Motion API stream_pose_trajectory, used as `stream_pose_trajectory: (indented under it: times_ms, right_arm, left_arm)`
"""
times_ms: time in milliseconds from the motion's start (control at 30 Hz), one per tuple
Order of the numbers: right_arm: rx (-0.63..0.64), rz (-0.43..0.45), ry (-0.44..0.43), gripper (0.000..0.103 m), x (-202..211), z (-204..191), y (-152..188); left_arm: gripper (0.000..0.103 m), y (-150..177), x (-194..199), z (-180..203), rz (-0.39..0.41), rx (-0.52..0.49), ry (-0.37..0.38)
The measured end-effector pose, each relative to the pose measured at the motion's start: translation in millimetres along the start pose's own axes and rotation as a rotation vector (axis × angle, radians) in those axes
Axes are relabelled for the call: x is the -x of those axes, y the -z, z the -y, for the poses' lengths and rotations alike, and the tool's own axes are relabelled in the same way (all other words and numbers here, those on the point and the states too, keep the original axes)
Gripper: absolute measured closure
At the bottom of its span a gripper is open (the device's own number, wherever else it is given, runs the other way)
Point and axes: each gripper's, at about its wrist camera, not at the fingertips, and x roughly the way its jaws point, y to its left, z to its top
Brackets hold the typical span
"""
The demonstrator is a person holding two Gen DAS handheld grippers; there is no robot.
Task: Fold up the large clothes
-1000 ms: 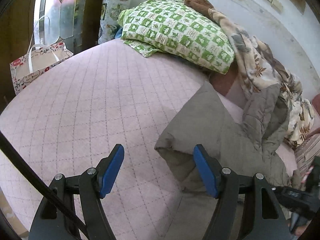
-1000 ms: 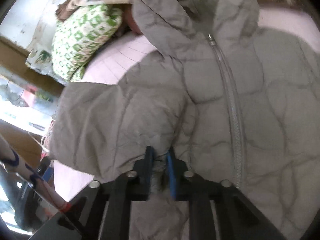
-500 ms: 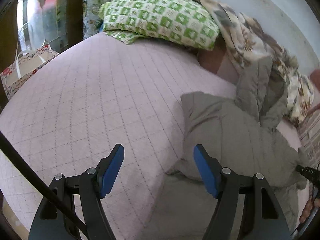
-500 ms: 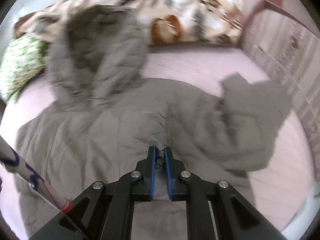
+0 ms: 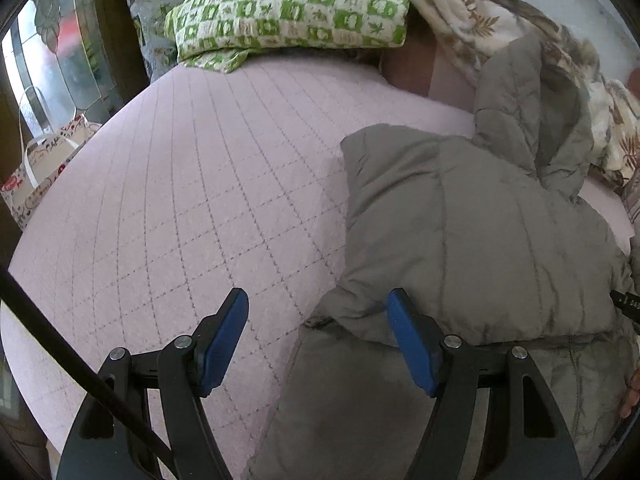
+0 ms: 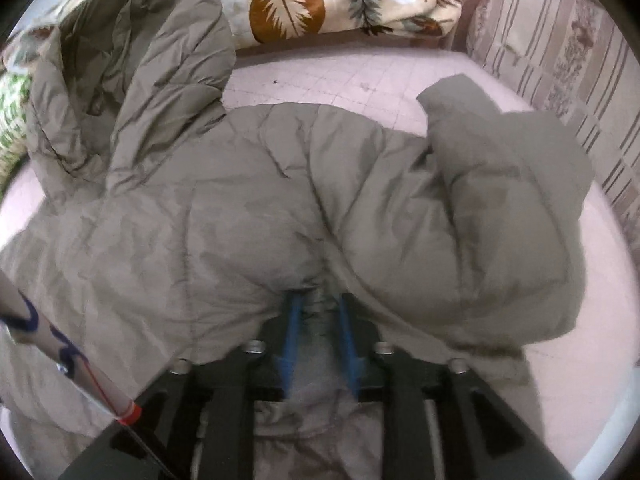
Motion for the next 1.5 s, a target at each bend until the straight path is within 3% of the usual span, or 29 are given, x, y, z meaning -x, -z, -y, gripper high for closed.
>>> stream_pose_trajectory:
  times_ms: [33,67,167,233,333,500,633,700,900,1100,1167,1267,1500]
  right_arm:
    - [0.023,0.002,0.025,0.058,2.9,-0.7,1.2]
    - [0.046,0.008,0.028,0.057,8.1,-0.1,1.6]
    - [0.033,0.067,-0.078,0.05,38.8,22.2,-0.3]
    - [-0.016,0.097,-0.141,0.042,57.9,49.6,1.1]
    - [-0.124,0.121,-0.186,0.042,71.8,109.3,3.0]
    - [-0.426,0.067,-0.129,0.042,34.7,246.3,10.7]
    - [-0.672,0.04,-0.22,0.042,-3.8,328.1,14.6]
    - [-0.737,0.035,-0.253,0.043,-21.1,349.2,10.9]
    - [-0.823,0.089,-0.281,0.046,-46.9,368.9,-22.2]
    - [-0.809,0.111,-0.217,0.047,-68.8,369.3,-59.7]
    - [-0.77,0.098,-0.157,0.081,-68.0,368.6,-65.2]
    - [-0.722,0.098,-0.132,0.092,-52.1,364.4,-71.6]
    - [-0.5,0.225,-0.03,0.094,49.0,321.9,-85.4]
  left_arm:
    - [0.032,0.8,1.7,0.7,0.002,-0.002,0.005]
    - [0.032,1.3,3.0,0.7,0.003,-0.002,0.009]
    - [0.032,5.6,7.4,-1.1,0.001,0.005,0.028]
    - [0.032,8.1,10.0,-1.4,-0.008,0.008,0.047]
    - [0.032,11.2,13.9,1.5,-0.006,0.007,0.073]
    - [0.032,17.5,13.7,18.1,0.0,-0.042,0.104]
    - [0.032,21.4,9.6,28.4,0.0,-0.065,0.126]
    - [0.032,23.1,6.4,31.9,-0.004,-0.067,0.139]
    - [0.032,26.2,-4.4,48.1,-0.005,-0.115,0.1]
    - [0.028,31.9,-15.1,61.4,0.005,-0.169,0.043]
    - [0.028,30.8,-15.9,62.6,0.003,-0.171,0.037]
    - [0.028,29.3,-16.3,61.2,-0.003,-0.162,0.041]
    - [0.028,28.1,-3.0,52.5,-0.015,-0.113,0.068]
